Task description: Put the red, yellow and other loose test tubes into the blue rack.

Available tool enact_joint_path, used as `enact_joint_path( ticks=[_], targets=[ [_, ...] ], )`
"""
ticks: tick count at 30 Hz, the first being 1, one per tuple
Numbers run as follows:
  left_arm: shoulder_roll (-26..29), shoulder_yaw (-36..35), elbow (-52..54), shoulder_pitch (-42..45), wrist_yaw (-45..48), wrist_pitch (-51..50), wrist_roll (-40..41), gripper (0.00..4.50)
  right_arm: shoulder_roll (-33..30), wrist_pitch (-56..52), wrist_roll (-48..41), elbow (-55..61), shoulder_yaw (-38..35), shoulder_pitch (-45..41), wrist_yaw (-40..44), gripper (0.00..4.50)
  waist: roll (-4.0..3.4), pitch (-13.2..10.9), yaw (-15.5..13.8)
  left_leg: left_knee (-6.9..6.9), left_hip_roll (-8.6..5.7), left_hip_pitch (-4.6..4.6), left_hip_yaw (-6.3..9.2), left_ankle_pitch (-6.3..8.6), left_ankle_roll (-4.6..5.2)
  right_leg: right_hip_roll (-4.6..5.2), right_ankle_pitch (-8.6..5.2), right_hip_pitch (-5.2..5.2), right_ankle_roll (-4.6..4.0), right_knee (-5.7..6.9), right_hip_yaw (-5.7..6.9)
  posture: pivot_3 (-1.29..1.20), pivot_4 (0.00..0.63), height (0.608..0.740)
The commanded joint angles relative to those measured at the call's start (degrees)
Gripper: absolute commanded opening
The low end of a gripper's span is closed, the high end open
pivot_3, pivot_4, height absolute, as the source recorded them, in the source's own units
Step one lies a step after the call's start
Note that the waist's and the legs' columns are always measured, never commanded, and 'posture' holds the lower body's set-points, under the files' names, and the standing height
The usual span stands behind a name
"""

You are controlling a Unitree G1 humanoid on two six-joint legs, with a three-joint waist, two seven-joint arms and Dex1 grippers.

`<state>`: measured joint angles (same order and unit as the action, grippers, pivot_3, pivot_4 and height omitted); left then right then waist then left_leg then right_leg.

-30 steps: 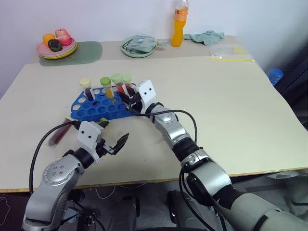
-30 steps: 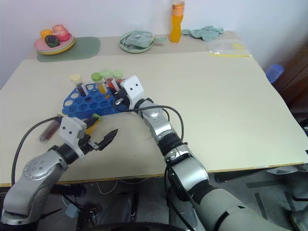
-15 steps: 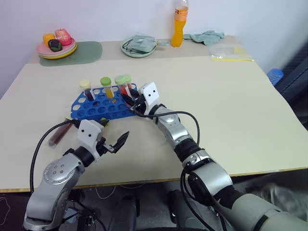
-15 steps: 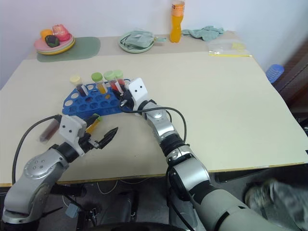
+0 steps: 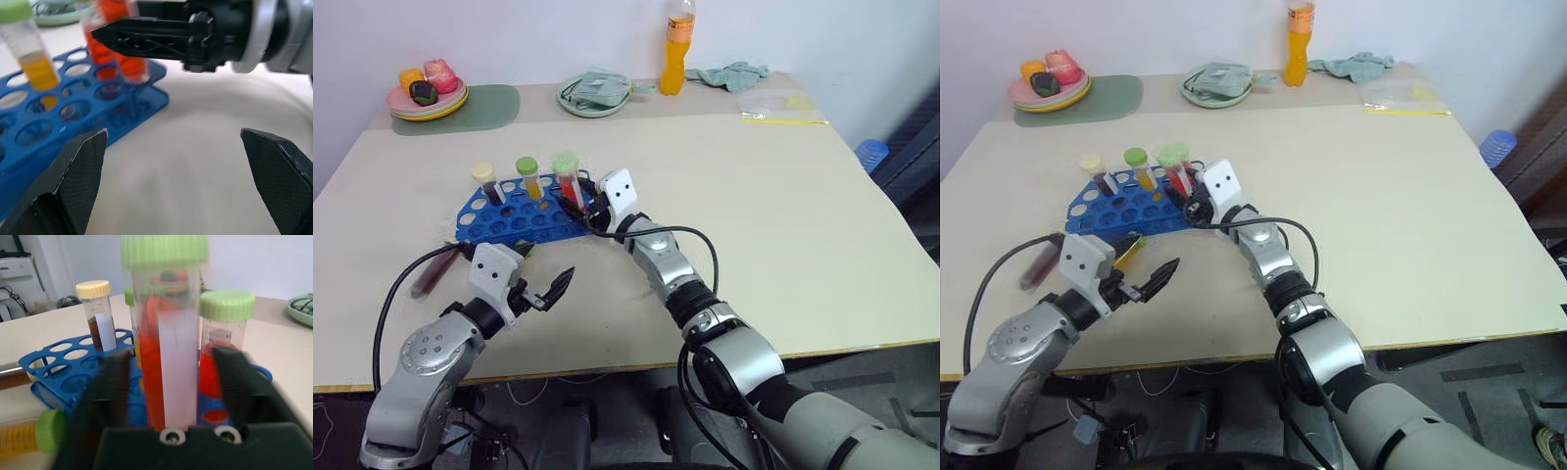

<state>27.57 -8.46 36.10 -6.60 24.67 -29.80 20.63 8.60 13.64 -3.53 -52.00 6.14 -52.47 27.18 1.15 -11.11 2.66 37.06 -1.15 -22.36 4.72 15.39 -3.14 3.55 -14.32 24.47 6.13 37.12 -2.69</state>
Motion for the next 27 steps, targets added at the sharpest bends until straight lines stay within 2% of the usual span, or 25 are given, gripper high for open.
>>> enact_joint_path(
  ticks=[1,4,8,10,12,15,18,22,27],
  targets=[
    [0.3,-2.4,1.2,-0.2,-1.5,-0.4,-0.2,4.5,0.6,2.9,-1.1,4.5,-0.7,0.2,1.0,4.25,0.0,0.0,0.0,0.0,0.0,0.0,0.0,0.0,0.0,0.0,0.0,0.0,0.0,0.0,0.0,0.0,0.15,0.74],
    [-0.1,-3.7,1.6,0.6,-2.7,-2.1,0.9,4.5,0.2,3.0,-1.4,7.6,-0.8,1.1,1.4,4.25,0.0,0.0,0.0,0.0,0.0,0.0,0.0,0.0,0.0,0.0,0.0,0.0,0.0,0.0,0.0,0.0,0.15,0.74],
    [1.8,-8.6,2.3,4.2,-5.9,-13.0,5.1,4.5,-2.2,0.4,-1.7,15.0,-0.7,3.5,2.5,4.25,0.01,0.0,-0.2,0.01,0.0,0.0,0.02,0.0,0.0,0.01,0.0,0.0,0.01,0.0,0.0,0.0,0.15,0.74],
    [8.4,-10.8,3.0,8.8,-6.5,-23.3,5.7,4.5,-4.9,-2.2,-2.2,20.7,-0.8,5.4,4.0,4.25,0.03,0.0,-0.2,0.03,-0.01,-0.02,0.09,0.0,0.0,0.0,0.0,-0.01,0.01,0.02,0.05,0.0,0.15,0.74],
    [17.5,-9.5,3.4,13.4,-5.0,-32.0,5.4,4.5,-7.0,-5.0,-2.9,25.0,-0.8,6.8,5.3,4.25,0.06,0.0,-0.1,0.06,-0.01,-0.04,0.14,-0.01,-0.02,-0.02,0.0,-0.02,0.01,0.07,0.09,0.0,0.15,0.74],
    [24.8,-7.9,-0.2,20.6,-0.7,-45.2,11.2,4.5,-9.6,-8.6,-3.8,29.9,0.0,8.3,7.8,4.25,-0.02,0.0,0.1,0.02,-0.04,0.02,0.08,-0.01,-0.02,-0.02,0.0,-0.03,0.02,0.06,0.03,0.0,0.15,0.74],
    [32.9,0.1,-7.0,30.1,4.9,-54.8,13.8,4.5,-13.6,-13.5,-5.9,37.2,1.6,10.8,13.9,4.25,-0.02,-0.1,0.8,-0.04,0.01,0.02,0.09,-0.01,-0.02,-0.1,-0.02,-0.02,0.02,0.04,0.03,0.0,0.15,0.74],
    [35.5,11.6,-13.8,42.1,9.5,-60.7,15.7,4.5,-17.0,-18.4,-8.1,45.5,4.3,14.3,19.2,4.25,0.0,0.0,1.2,-0.02,0.01,-0.01,0.1,-0.01,-0.02,-0.11,-0.03,-0.02,0.02,0.03,0.04,0.0,0.15,0.74],
    [37.5,25.1,-19.3,50.6,12.7,-60.4,13.0,4.5,-19.1,-21.7,-9.1,53.0,7.1,18.1,22.0,4.25,-0.02,-0.1,1.4,-0.05,0.03,0.0,0.05,-0.02,-0.02,-0.15,-0.05,0.05,0.0,0.06,-0.03,0.0,0.15,0.74]
  ],
)
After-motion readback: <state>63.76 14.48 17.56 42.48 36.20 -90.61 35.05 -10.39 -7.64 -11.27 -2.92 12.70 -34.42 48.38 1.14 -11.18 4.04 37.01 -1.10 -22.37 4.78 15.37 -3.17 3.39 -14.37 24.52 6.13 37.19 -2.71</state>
